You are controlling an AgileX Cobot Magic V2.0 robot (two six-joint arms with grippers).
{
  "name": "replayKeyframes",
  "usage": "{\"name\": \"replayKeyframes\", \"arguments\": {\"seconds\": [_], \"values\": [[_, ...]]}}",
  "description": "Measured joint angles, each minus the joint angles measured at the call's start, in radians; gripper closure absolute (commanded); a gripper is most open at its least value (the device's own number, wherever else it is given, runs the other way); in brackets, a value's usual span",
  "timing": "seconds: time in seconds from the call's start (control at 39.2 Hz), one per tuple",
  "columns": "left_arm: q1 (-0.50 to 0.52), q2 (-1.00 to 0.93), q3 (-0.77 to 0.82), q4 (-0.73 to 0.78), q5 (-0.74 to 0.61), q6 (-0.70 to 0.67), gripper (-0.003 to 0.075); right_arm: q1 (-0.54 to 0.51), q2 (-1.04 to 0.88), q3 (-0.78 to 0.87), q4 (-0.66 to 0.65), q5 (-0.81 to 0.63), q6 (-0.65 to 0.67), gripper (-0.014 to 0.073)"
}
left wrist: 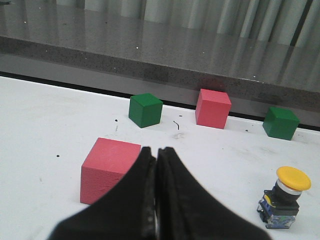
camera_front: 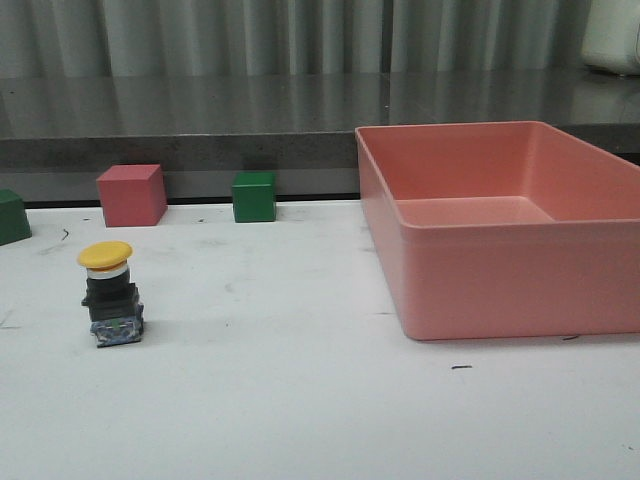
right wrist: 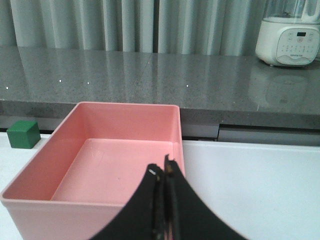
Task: Place and stand button with both arms
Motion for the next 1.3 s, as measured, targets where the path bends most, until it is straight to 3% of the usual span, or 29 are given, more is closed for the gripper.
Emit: {"name": "replayKeyframes", "arguments": {"seconds": [0.2, 0.46, 0.79, 1.3], "values": [[0.000, 0.000, 0.000, 0.000, 0.000, 0.000, 0.0740, 0.035, -0.038, 0.114, 0.113, -0.064, -0.114, 0.0655], [0.000, 0.000, 0.000, 0.000, 0.000, 0.000, 0.0741, 0.038, -0.113, 0.281, 0.195, -0.106, -0.139, 0.0655], [0.000, 0.000, 0.000, 0.000, 0.000, 0.000, 0.0740, 0.038, -0.169, 0.286, 0.208, 0.063, -0.139, 0.0655], [0.000, 0.000, 0.000, -0.001, 0.000, 0.000, 0.0740, 0.038, -0.169, 0.286, 0.208, 0.074, -0.139, 0.0655]]}}
